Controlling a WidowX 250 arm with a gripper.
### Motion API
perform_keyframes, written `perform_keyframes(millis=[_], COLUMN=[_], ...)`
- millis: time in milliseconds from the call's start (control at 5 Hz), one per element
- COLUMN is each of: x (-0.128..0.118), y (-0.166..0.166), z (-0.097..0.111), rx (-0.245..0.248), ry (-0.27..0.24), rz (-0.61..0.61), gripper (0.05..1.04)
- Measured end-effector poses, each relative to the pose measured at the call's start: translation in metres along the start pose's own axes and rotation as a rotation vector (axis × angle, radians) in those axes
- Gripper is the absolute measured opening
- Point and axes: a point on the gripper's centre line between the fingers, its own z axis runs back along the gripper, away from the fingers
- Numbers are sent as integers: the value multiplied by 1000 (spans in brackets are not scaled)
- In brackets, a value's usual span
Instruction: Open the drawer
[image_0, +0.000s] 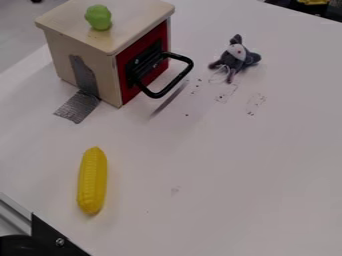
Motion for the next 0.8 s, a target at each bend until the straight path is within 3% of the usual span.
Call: perform_keyframes(millis=[200, 400, 600, 800], x=[-4, -8, -5, -7], y=[-1, -31, -60, -81], z=[-15, -35, -31, -38], rx=[-15, -39, -55, -56], ry=[44, 82, 59, 68], rz=[1, -63, -123, -167], gripper=[1001, 1001, 1001, 1001])
